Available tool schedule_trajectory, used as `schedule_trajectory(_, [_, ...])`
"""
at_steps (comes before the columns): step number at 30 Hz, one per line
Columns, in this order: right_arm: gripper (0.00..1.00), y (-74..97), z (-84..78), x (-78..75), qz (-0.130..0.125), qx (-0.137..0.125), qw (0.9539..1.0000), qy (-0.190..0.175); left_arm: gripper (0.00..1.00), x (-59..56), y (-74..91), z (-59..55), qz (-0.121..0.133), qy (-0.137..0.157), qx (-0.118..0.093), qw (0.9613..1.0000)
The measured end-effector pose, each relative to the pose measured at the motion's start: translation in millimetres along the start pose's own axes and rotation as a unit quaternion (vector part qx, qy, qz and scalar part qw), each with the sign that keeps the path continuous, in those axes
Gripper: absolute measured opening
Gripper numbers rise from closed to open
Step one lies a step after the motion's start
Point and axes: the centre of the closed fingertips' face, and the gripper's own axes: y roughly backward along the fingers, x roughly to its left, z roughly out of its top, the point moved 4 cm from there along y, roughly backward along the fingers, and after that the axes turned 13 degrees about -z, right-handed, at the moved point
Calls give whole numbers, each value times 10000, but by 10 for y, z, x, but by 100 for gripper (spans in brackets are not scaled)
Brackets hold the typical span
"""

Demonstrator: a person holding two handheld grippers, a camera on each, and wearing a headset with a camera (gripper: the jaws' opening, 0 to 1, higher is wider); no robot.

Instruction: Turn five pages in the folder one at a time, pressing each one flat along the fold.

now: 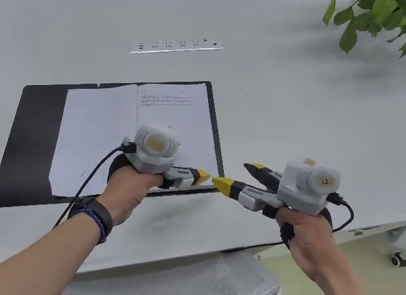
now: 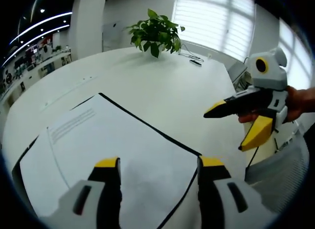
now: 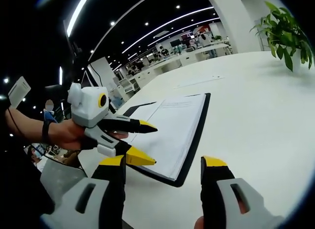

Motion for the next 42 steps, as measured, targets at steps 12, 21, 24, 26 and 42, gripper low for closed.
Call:
schedule_trajectory(12, [60, -5, -9, -53, -12, 39, 10000, -23, 62, 40, -201, -197, 250, -349, 430, 9981])
schedule_trajectory(21, [58, -55, -69, -48, 16, 130, 9999, -51, 62, 61, -188, -197, 304, -380, 385, 9981])
schedule_trajectory(24, [57, -80, -74, -46, 32, 171, 9998, -16, 60, 87, -182, -190, 289, -333, 352, 9984])
schedule_trajectory(26, [57, -95, -51, -40, 62, 161, 9998, -20, 58, 101, -174, -184, 275, -318, 354, 9985])
schedule_trajectory(42, [51, -517, 182, -3, 357, -27, 9984, -437, 49, 148, -103, -198, 241, -88, 200, 9995])
